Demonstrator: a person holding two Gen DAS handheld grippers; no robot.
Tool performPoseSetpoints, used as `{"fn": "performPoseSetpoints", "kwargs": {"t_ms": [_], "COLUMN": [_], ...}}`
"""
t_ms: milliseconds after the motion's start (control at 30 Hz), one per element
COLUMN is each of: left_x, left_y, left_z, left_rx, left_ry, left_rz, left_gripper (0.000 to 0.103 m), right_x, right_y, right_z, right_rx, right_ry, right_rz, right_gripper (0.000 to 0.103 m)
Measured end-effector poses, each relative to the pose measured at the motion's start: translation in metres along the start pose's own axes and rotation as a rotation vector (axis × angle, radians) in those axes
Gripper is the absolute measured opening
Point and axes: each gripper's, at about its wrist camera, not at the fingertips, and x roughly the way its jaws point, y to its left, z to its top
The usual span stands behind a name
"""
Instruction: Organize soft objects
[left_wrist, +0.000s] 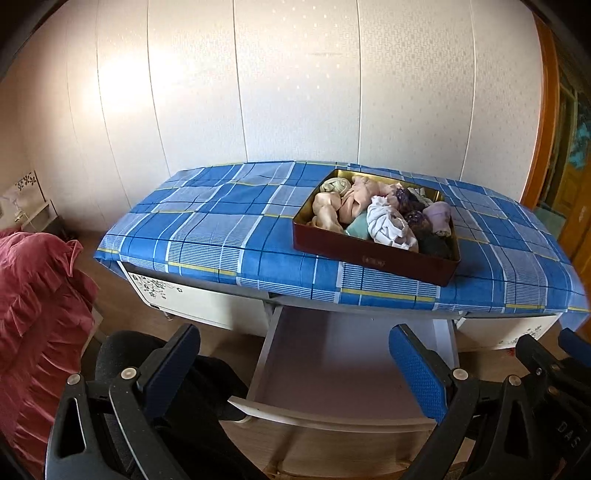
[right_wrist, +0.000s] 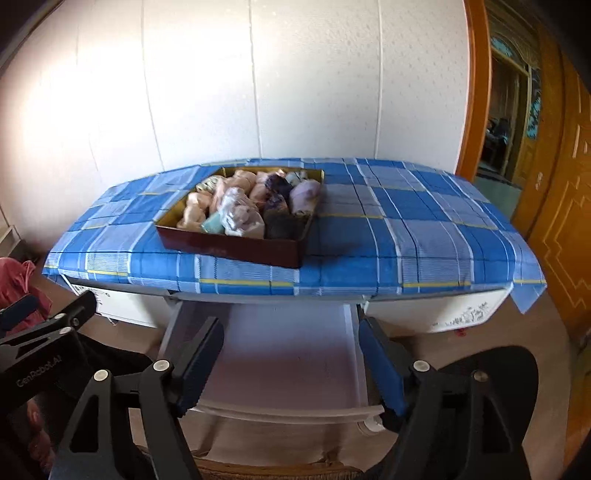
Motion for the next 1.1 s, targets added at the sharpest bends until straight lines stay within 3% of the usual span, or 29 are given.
{"fn": "performPoseSetpoints", "kwargs": {"t_ms": [367,1100], "left_x": [0.0000,-0.0015], "left_y": [-0.0008,-0.0043], "left_z": [-0.0060,-0.0083], "left_rx": [0.009,0.028], "left_ry": [0.015,0.018], "left_rz": [0.048,0.041], "left_gripper": [0.103,0.103], "right_x": [-0.0016,0.0030], "right_y": [0.0055,0.0076], "right_z": [-0.0013,-0.0018], "right_rx": [-0.019,-0.027], "right_ry": [-0.012,0.013], "right_rz": [0.009,0.004], "right_gripper": [0.077,0.077]}}
